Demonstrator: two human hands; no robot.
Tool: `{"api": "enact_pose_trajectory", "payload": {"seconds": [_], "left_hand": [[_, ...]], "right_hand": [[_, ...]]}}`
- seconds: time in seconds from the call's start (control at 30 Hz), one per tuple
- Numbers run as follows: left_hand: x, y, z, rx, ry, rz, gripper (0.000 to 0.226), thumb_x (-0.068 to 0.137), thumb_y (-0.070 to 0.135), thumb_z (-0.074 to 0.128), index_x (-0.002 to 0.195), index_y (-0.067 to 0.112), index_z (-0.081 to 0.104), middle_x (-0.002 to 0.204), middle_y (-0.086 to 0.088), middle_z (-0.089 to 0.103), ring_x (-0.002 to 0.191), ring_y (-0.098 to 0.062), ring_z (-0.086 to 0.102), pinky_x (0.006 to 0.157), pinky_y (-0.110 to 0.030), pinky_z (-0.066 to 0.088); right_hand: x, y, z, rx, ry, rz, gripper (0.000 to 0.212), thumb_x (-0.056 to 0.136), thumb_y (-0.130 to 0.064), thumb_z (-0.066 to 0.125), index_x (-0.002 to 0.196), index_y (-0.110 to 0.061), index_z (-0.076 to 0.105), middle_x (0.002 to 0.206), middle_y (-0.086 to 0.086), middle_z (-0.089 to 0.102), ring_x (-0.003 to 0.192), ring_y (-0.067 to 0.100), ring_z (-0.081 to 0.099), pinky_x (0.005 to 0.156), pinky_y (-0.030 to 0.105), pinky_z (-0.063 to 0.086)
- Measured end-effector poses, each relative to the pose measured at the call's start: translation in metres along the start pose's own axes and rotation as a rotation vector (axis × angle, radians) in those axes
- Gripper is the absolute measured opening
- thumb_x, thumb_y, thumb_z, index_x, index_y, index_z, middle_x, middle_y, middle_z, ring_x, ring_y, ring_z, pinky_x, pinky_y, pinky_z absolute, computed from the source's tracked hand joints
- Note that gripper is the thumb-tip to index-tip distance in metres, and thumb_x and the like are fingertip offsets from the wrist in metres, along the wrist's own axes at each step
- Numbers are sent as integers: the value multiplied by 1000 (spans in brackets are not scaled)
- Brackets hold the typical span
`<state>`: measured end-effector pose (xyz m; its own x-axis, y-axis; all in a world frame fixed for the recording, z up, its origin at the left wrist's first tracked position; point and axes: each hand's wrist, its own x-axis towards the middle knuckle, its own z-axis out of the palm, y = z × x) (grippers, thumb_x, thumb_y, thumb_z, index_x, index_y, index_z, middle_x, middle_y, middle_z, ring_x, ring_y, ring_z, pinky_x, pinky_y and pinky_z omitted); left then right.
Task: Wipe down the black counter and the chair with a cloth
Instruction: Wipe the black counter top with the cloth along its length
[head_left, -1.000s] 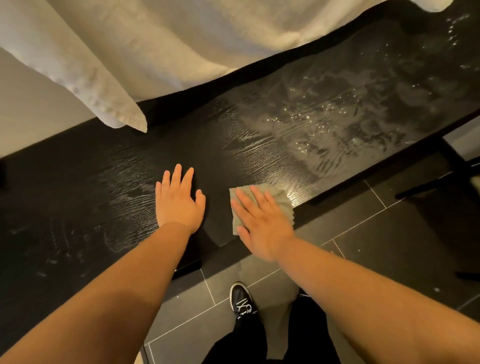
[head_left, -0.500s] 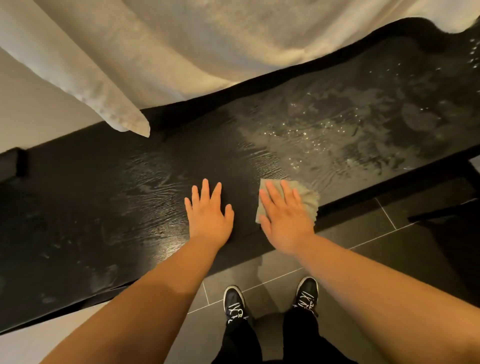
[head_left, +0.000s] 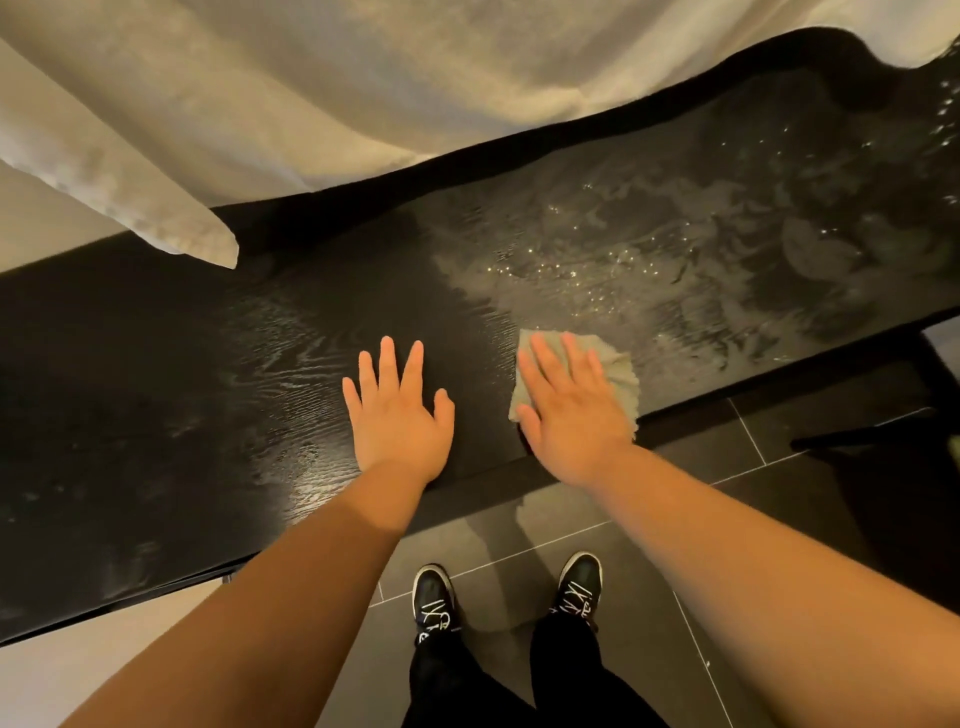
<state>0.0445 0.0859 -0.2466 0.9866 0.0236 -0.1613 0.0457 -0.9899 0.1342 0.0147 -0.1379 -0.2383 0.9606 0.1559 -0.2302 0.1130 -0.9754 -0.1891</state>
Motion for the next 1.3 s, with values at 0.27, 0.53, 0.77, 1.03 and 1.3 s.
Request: {"api": "enact_pose_trajectory", "payload": {"seconds": [0.27,0.53,0.77,1.03,1.3], "left_hand": [[1,-1,1,-13,36,7,68,103,50,44,166,32,28,176,-5,14,162,-34,7,130,-57,8],[1,1,0,-7,37,-9,68,102,51,45,166,33,27,176,-4,13,162,-33,7,131,-56,8],[1,1,-3,0,32,-14,69,102,52,43,166,34,25,176,-3,13,162,-32,8,131,-56,9],[2,2,-1,-9,50,-14,68,101,51,45,165,33,28,176,-4,16,162,-33,9,131,-56,9],[2,2,-3,-10,37,-13,69,101,51,44,165,33,27,176,-3,14,162,-33,8,131,-55,8]], "right_hand": [[9,73,-12,-28,8,-194,70,103,-52,31,166,-21,21,173,4,19,160,33,11,129,52,10],[13,40,-13,-22,34,-8,71,104,-48,22,167,-16,13,174,7,9,159,38,-1,128,55,6],[17,28,-1,-41,-23,-395,71,102,-53,34,166,-23,21,174,1,15,161,28,7,130,48,6],[21,93,-25,-31,78,39,69,105,-50,27,165,-16,21,172,8,20,159,38,10,128,56,13],[26,13,-4,0,-5,-400,62,108,-43,30,166,-21,22,173,-1,17,160,27,8,130,45,5]]}}
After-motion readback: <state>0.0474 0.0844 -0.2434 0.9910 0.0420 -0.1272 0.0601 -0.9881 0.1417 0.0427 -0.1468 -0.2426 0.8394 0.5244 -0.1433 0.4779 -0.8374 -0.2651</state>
